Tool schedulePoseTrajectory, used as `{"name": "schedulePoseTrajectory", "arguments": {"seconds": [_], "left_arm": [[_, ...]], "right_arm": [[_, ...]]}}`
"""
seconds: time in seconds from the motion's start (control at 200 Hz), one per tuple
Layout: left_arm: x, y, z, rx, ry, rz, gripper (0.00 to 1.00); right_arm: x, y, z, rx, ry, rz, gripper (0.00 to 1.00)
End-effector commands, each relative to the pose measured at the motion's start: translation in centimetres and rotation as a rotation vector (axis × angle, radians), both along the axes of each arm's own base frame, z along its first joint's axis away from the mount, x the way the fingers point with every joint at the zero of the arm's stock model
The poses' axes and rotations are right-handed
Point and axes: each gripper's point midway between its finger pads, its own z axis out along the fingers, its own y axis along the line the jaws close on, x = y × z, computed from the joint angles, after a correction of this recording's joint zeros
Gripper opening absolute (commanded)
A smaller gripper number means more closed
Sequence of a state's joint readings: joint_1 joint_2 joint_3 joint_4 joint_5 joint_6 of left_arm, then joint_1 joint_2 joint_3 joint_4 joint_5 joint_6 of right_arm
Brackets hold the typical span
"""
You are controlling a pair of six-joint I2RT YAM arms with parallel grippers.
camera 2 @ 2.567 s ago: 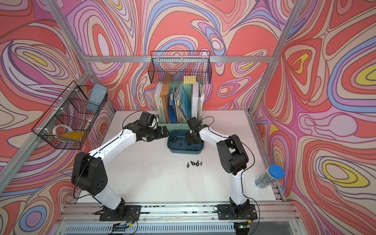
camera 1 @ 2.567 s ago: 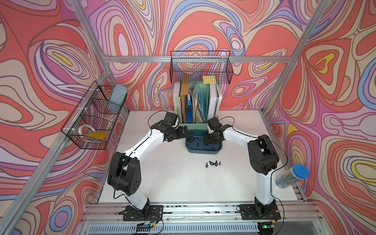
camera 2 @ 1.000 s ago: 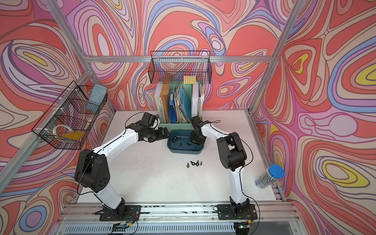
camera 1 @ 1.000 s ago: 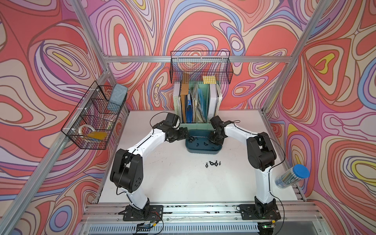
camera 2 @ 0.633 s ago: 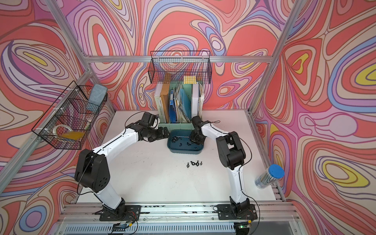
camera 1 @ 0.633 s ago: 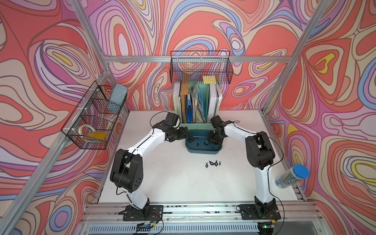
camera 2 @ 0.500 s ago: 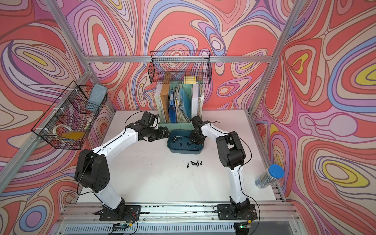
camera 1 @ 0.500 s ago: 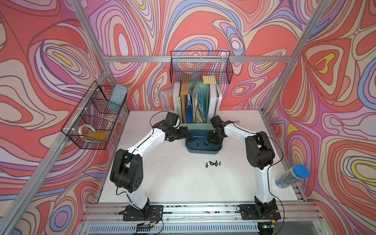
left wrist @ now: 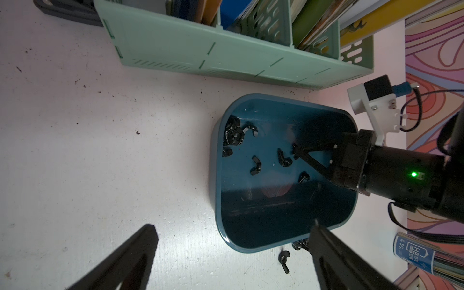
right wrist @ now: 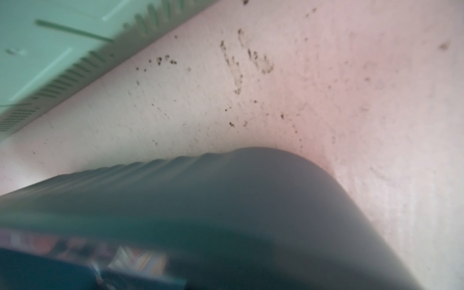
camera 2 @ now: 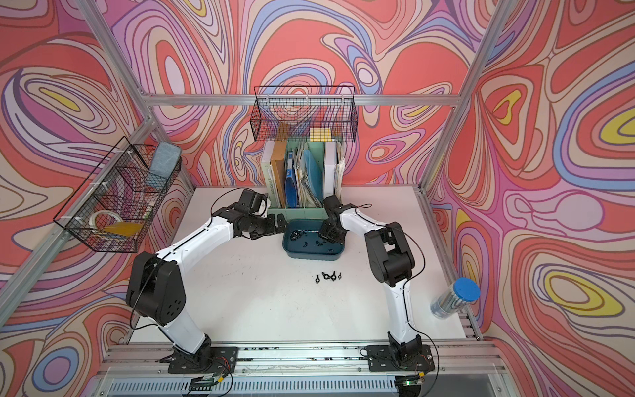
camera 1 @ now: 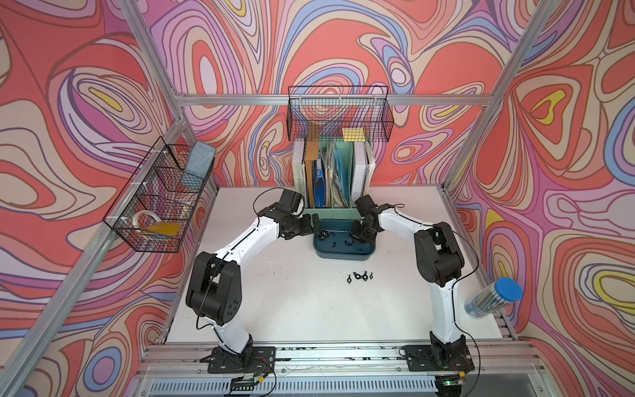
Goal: Take out the wing nut from the storage box
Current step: Pick up the wing nut from the storage box.
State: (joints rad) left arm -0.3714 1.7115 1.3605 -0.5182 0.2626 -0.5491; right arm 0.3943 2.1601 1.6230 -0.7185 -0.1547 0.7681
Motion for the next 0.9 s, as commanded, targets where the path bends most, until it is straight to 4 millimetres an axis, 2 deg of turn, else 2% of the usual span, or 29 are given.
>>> {"name": "schedulePoseTrajectory", "arguments": {"seconds": [0.0, 0.15, 0.371, 0.546, 0.741, 0.796, 0.841, 0.856, 0.896], "left_arm": [[0.2, 0.2, 0.4, 0.003, 0.005, -0.001, 0.99], [0.2, 0.2, 0.7, -0.010, -0.006, 0.009, 0.99], [0.1, -1.1, 1.4, -0.088, 0.000, -0.014, 0.97], [-0.1, -2.0, 2.5, -0.160, 0.003, -0.018, 0.85], [-0.5, -3.5, 3.8, -0.289, 0.016, -0.023, 0.76], [-0.5, -4.1, 4.1, -0.336, 0.028, -0.023, 0.71], [-0.5, -4.6, 4.2, -0.376, 0.042, -0.022, 0.66], [-0.6, -4.7, 4.2, -0.387, 0.047, -0.022, 0.64], [-0.6, -5.1, 4.2, -0.418, 0.061, -0.021, 0.60]], "right_arm": [[-0.4, -0.5, -0.1, -0.014, 0.008, -0.001, 0.03], [-0.2, -0.4, 0.8, -0.006, -0.023, 0.017, 0.00], [0.3, 0.4, 4.0, 0.050, -0.146, 0.088, 0.00], [0.3, 1.3, 7.7, 0.117, -0.286, 0.163, 0.00], [-0.8, 2.5, 11.3, 0.155, -0.417, 0.258, 0.00], [-1.2, 3.0, 12.1, 0.157, -0.447, 0.284, 0.00], [-1.6, 3.6, 12.0, 0.157, -0.454, 0.310, 0.00], [-1.8, 3.7, 13.2, 0.165, -0.482, 0.315, 0.00], [-2.2, 4.2, 13.8, 0.167, -0.502, 0.335, 0.00]]}}
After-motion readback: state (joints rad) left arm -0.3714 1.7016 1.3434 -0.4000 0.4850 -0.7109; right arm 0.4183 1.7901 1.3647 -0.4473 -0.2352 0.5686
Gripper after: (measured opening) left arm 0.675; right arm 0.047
